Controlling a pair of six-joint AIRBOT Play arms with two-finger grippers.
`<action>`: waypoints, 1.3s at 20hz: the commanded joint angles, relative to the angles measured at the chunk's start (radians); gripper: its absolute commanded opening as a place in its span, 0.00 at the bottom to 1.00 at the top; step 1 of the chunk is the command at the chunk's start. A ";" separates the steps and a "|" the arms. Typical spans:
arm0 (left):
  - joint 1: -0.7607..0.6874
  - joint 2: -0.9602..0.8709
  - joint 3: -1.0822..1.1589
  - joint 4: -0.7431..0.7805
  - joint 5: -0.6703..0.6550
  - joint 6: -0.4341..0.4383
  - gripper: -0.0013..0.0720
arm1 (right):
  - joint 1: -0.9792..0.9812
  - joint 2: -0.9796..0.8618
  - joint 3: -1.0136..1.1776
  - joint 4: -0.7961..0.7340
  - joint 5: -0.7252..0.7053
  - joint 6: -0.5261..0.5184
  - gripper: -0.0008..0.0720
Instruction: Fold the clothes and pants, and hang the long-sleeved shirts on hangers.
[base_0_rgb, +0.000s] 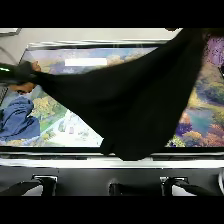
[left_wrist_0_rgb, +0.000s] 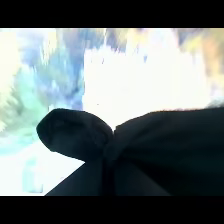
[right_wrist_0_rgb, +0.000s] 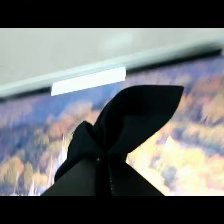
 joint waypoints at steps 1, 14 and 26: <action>-0.047 -0.184 -0.166 -0.010 0.252 -0.010 0.04 | 0.054 -0.276 0.002 0.071 0.023 0.016 0.05; -0.013 -0.496 -0.137 -0.035 0.298 -0.090 0.04 | 0.066 -0.439 0.001 0.097 -0.376 -0.140 0.52; 0.027 -0.485 -0.107 -0.039 0.128 -0.090 0.04 | -0.142 0.411 -1.364 0.420 -0.274 -0.213 0.61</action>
